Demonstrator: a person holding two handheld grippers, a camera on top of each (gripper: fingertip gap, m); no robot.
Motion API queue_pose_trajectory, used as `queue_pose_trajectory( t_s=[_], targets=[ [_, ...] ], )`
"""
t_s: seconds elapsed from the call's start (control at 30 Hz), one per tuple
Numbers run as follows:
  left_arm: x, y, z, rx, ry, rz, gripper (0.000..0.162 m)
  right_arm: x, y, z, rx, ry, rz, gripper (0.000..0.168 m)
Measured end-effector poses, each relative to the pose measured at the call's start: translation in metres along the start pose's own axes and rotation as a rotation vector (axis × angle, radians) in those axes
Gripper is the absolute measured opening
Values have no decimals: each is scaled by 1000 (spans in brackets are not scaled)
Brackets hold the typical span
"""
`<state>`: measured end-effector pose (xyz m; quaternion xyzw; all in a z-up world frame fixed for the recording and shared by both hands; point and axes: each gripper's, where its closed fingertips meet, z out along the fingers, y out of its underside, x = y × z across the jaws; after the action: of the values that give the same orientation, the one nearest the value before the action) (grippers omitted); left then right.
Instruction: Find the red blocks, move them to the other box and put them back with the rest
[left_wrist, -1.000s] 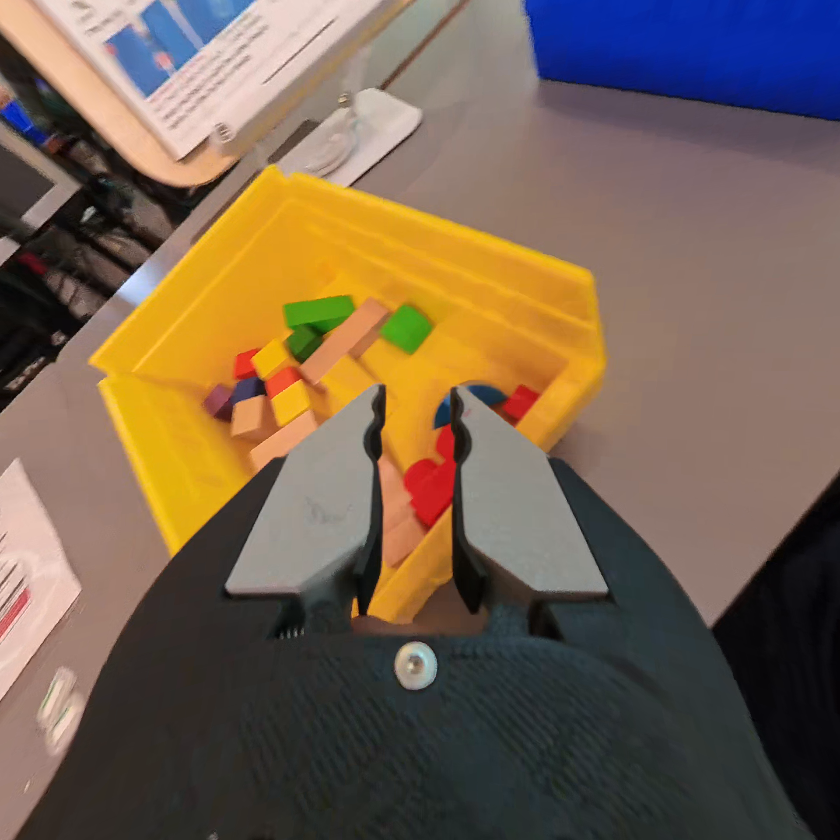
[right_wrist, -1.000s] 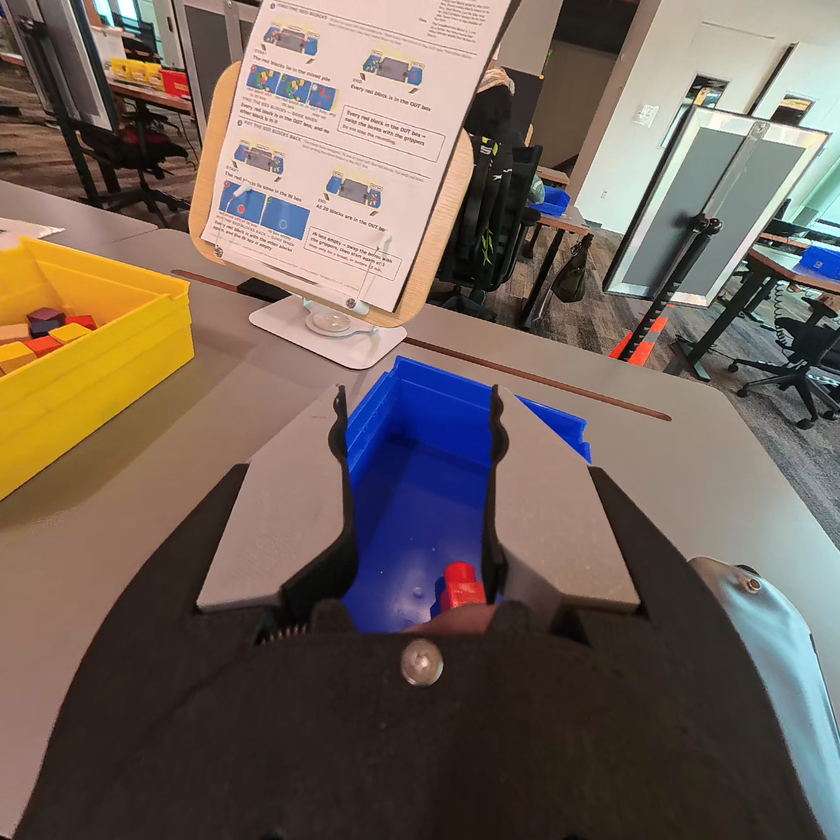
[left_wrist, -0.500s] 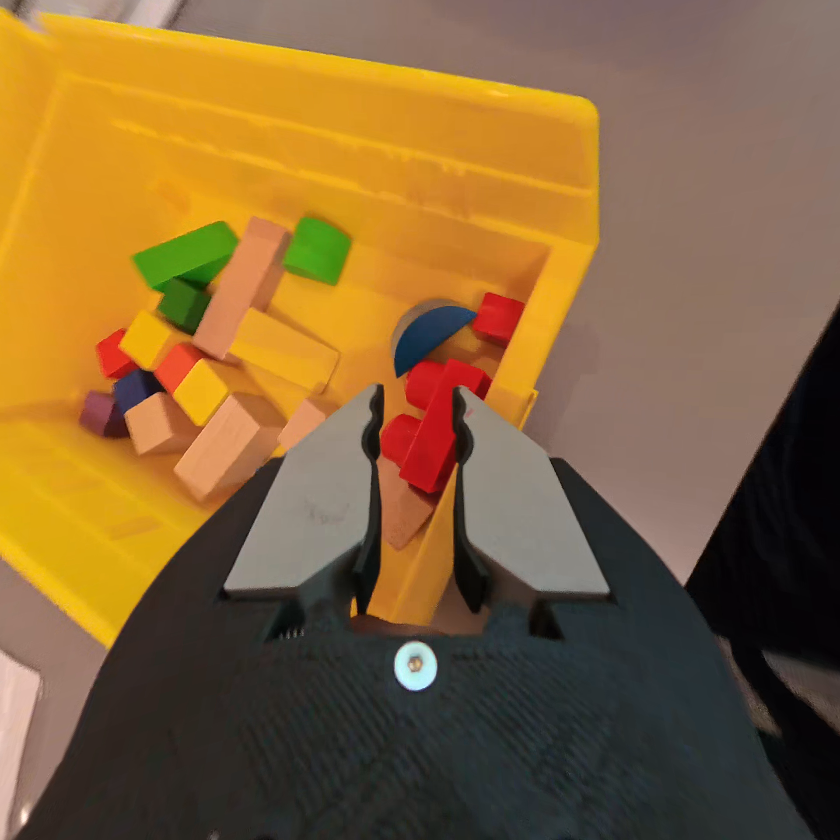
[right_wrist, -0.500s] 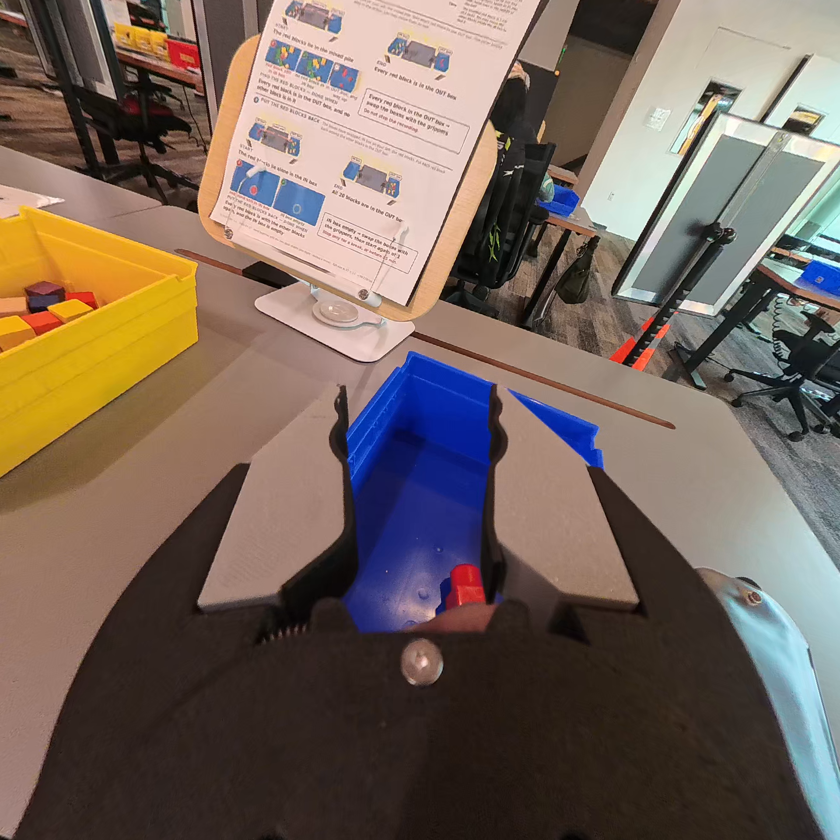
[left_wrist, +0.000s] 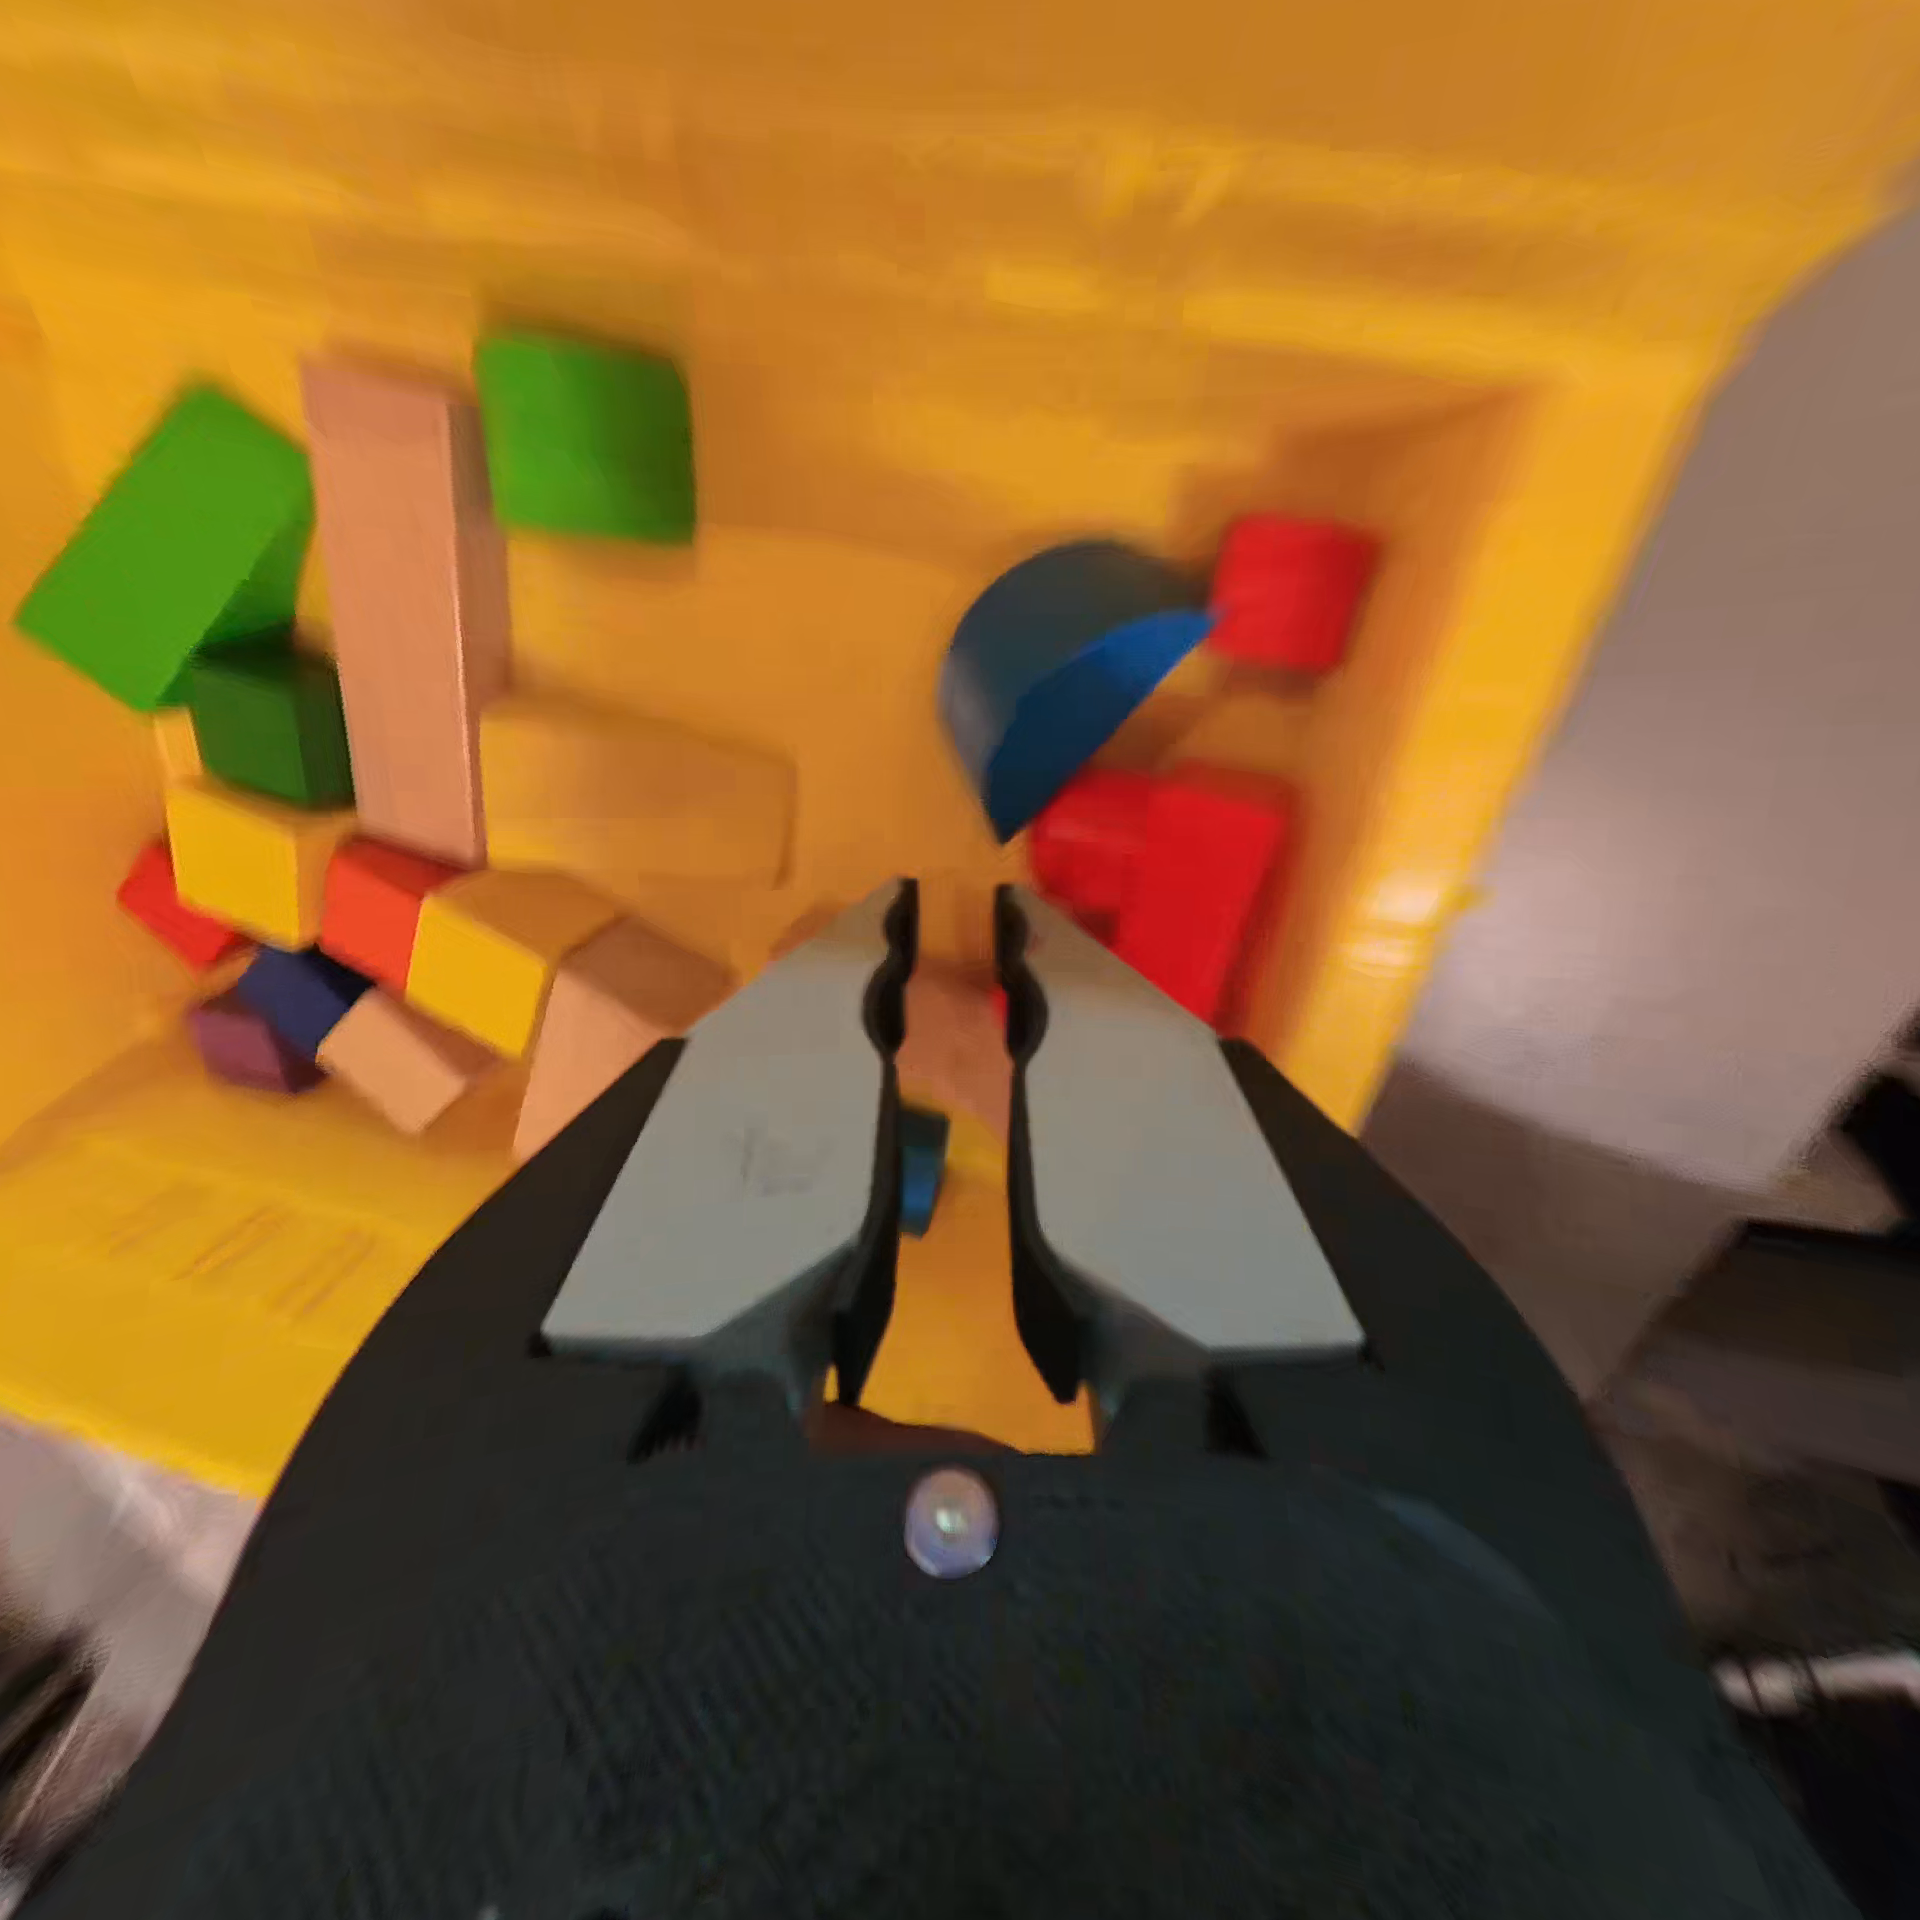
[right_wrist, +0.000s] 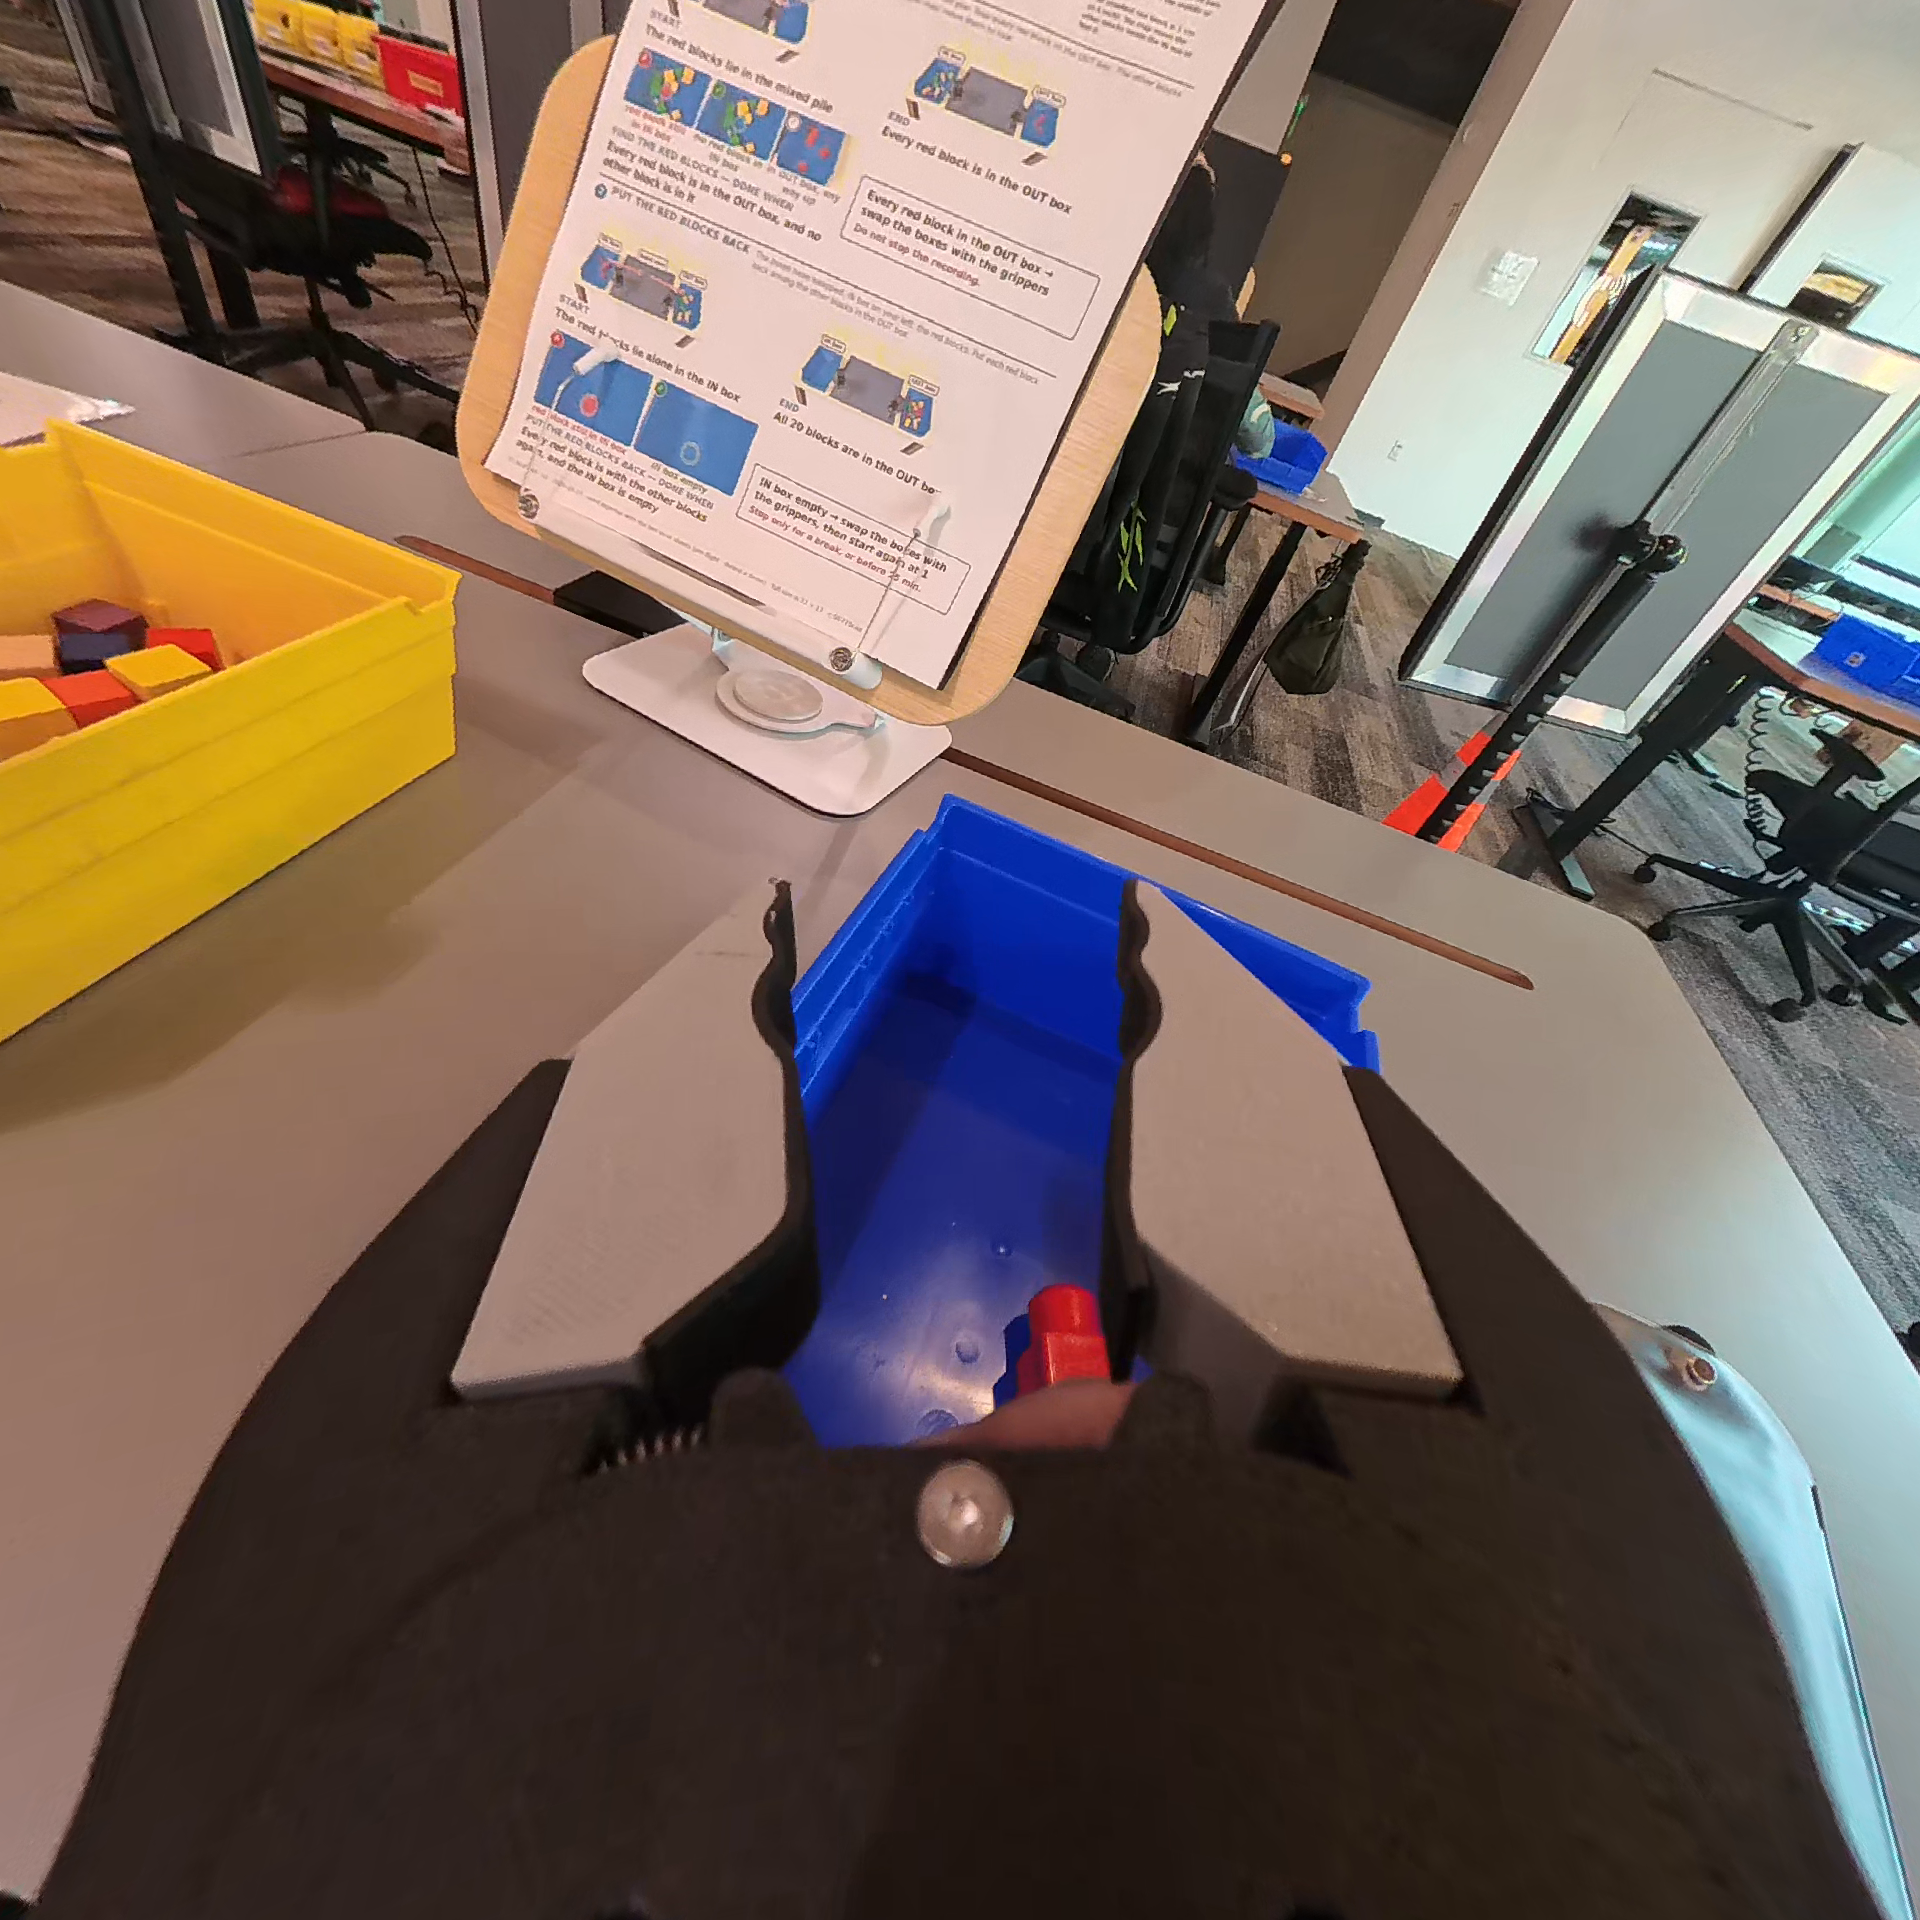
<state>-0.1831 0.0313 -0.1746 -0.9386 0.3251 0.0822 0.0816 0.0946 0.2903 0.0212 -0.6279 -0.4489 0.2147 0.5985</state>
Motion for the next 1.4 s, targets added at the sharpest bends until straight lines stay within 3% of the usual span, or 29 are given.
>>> queue_pose_trajectory(
  t_s=[0.1, 0.27, 0.4, 0.53, 0.6, 0.83, 1.17, 1.3, 1.4],
  targets=[
    [-15, 33, 19, -208, -97, -38, 0, 1, -1, -2, 5, 1, -6, 60],
    [-9, 35, 13, -174, -40, -87, 0, 5, -1, -3, 11, 1, 14, 60],
    [-4, 31, 1, -103, 49, -251, 9, 4, -1, -3, 7, 5, 3, 60],
    [-9, 11, -10, 72, 123, -516, 33, 2, -2, -4, 11, 3, 1, 60],
    [3, 12, -10, 81, 185, -542, 43, 2, -2, -3, 11, 0, 1, 60],
    [17, 11, -5, 95, 237, -593, 17, -4, -4, -5, 14, -11, -9, 60],
    [22, 4, -12, 136, 229, -509, 15, -5, -4, -5, 13, -12, -18, 59],
    [18, 4, -20, 176, 224, -517, 10, -4, -6, -7, 22, -9, -19, 59],
    [11, 4, -31, 218, 135, -491, 0, -3, -6, -8, 25, -8, -14, 59]
  ],
)
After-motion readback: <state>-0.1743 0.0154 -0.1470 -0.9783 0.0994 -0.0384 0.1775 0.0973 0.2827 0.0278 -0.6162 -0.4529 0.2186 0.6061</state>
